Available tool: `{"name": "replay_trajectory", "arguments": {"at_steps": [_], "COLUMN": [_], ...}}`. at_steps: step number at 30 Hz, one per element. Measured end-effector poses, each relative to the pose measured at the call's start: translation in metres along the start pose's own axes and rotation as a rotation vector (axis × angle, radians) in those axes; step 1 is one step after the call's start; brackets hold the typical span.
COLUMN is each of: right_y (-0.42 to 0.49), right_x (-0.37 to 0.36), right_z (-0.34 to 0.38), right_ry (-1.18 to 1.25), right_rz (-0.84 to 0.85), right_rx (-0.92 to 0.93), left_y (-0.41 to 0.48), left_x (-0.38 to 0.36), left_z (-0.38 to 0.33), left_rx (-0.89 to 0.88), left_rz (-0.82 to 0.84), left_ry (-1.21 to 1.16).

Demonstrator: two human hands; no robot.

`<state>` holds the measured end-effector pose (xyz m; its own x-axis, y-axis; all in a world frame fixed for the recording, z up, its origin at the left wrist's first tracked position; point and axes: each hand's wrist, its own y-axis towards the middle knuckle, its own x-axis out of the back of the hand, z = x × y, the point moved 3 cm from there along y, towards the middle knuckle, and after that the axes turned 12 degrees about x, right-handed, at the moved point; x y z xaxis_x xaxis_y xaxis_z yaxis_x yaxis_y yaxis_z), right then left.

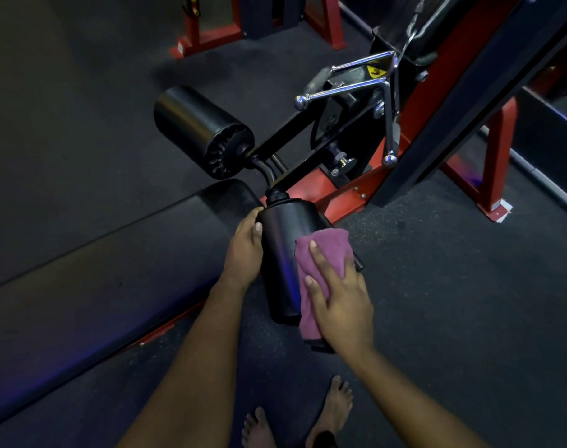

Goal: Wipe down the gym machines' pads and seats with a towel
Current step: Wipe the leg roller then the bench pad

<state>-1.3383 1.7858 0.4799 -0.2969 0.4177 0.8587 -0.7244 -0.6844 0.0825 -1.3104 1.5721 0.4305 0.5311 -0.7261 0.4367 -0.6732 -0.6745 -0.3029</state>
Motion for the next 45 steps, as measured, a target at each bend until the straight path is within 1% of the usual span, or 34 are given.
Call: {"name": "replay_trajectory", "arguments": {"at_steps": [2,4,6,8,10,12,15,17,18,19,20,23,24,26,28,29,31,32,34,35,36,37,38,40,42,44,45], "right_y": [0.016,0.047,0.084,0.112,0.122,0.108,0.061,0.029,0.018,0.010,0.007,0.023,0.038,0.072,0.098,0.104,0.097,0.086,0.057,0.042,0.029,0.021,0.018,0.035,0.073,0.109,0.118], "right_x": [-0.004,-0.005,-0.004,-0.003,-0.003,-0.003,-0.003,-0.004,-0.002,-0.001,0.001,-0.003,-0.007,-0.008,-0.007,-0.005,0.001,0.003,0.008,0.007,0.006,0.005,0.006,0.006,0.002,0.001,0.000], "right_z": [0.011,0.016,0.012,0.004,0.002,0.011,0.023,0.021,0.017,0.011,0.002,-0.033,-0.045,-0.054,-0.049,-0.041,-0.018,-0.007,0.011,0.014,0.013,0.009,0.002,-0.013,-0.027,-0.025,-0.019], "right_ry": [-0.112,-0.157,-0.114,-0.020,0.031,-0.064,-0.233,-0.237,-0.205,-0.140,-0.041,0.224,0.281,0.368,0.364,0.313,0.136,0.041,-0.107,-0.130,-0.121,-0.077,-0.014,0.082,0.163,0.202,0.175], "right_rz": [-0.012,-0.027,-0.025,0.008,0.024,0.022,0.001,0.008,0.019,0.024,0.013,-0.072,-0.059,-0.011,-0.005,-0.010,0.020,0.033,0.000,-0.007,-0.006,-0.006,-0.007,-0.011,0.020,0.041,0.038], "right_rx": [0.000,0.009,0.006,-0.042,-0.049,0.027,0.231,0.318,0.320,0.283,0.205,-0.090,-0.180,-0.285,-0.276,-0.239,-0.160,-0.101,0.088,0.161,0.193,0.177,0.116,-0.047,-0.210,-0.272,-0.254], "left_y": [0.002,0.003,0.006,0.007,0.007,0.007,0.006,0.005,0.005,0.005,0.005,0.004,0.003,0.003,0.003,0.004,0.004,0.004,0.003,0.003,0.002,0.003,0.003,0.004,0.003,0.003,0.003], "left_x": [0.000,-0.002,-0.002,-0.002,-0.002,0.000,0.001,0.001,0.002,0.002,0.003,0.004,0.003,0.001,-0.001,-0.001,-0.001,-0.001,-0.001,-0.001,0.000,0.001,0.001,0.002,0.002,0.001,0.000], "left_z": [0.004,0.005,0.008,0.011,0.013,0.014,0.014,0.012,0.011,0.011,0.010,0.009,0.009,0.009,0.011,0.013,0.017,0.018,0.017,0.016,0.017,0.016,0.017,0.016,0.016,0.015,0.016], "left_rx": [-0.009,-0.029,-0.018,-0.016,-0.025,-0.029,-0.043,-0.045,-0.045,-0.043,-0.038,-0.028,-0.031,-0.038,-0.044,-0.040,-0.013,0.001,0.000,-0.008,-0.014,-0.009,0.008,0.038,0.051,0.051,0.052], "left_rz": [-0.007,-0.009,-0.020,-0.024,-0.011,0.004,0.008,0.017,0.024,0.030,0.033,0.027,0.023,0.018,0.013,0.013,0.037,0.056,0.079,0.085,0.087,0.087,0.086,0.078,0.072,0.070,0.069], "left_ry": [-0.012,-0.013,-0.003,0.005,0.004,-0.010,-0.026,-0.026,-0.025,-0.021,-0.015,-0.007,-0.007,-0.017,-0.024,-0.022,-0.032,-0.047,-0.070,-0.074,-0.070,-0.054,-0.040,-0.011,0.006,0.003,0.005]}}
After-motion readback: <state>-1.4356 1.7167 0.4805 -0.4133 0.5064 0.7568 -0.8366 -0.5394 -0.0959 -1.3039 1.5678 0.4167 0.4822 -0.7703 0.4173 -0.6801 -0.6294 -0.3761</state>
